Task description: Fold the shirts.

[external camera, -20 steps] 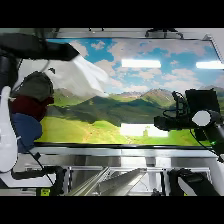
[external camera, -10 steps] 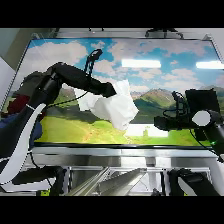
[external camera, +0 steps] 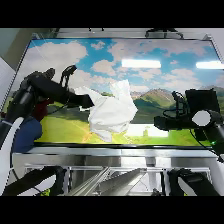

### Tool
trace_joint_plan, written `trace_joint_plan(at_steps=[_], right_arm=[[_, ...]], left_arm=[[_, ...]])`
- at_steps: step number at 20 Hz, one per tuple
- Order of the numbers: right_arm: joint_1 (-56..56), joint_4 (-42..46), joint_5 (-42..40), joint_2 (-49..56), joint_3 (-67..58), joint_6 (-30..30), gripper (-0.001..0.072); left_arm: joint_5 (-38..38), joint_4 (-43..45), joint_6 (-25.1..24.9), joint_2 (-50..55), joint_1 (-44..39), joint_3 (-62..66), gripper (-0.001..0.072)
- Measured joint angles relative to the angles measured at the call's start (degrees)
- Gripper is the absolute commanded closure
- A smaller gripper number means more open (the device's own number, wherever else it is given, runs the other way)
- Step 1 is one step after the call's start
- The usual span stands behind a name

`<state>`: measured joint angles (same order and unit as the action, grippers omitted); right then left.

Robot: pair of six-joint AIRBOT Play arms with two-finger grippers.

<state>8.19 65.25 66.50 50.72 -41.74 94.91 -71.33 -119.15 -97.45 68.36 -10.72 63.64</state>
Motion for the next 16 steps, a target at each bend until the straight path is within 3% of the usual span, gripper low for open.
trace_joint_plan(at_steps=[4, 5, 6, 7, 8, 10, 16], right_arm=[[0.00, -2.43, -1.73, 0.94, 0.02, -0.04, 0.0679], [0.00, -3.48, -2.71, 1.60, 0.02, -0.42, 0.0588], [0.00, -4.28, -3.91, 2.40, 0.02, -1.64, 0.0348], [0.00, -5.18, -5.46, 3.54, 0.02, -3.39, 0.0286], [0.00, -6.34, -7.13, 4.83, 0.02, -5.51, 0.0279], [0.00, -9.99, -11.23, 8.28, 0.02, -10.67, 0.0158], [0.00, -25.86, -17.59, 22.51, -0.31, -25.88, 0.0159]], left_arm=[[8.04, -4.04, -3.96, -3.87, 9.20, -13.81, 0.0020], [9.51, -5.68, -5.75, -3.41, 11.45, -15.76, 0.0020], [10.69, -6.88, -7.21, -2.45, 13.31, -17.05, 0.0020], [11.56, -7.91, -8.68, -1.03, 14.99, -18.01, 0.0020], [12.28, -8.76, -10.01, 0.55, 16.24, -18.49, 0.0020], [13.09, -9.99, -12.33, 4.35, 17.66, -18.12, 0.0020], [14.16, -11.69, -16.06, 17.16, 15.58, -8.87, 0.0020]])
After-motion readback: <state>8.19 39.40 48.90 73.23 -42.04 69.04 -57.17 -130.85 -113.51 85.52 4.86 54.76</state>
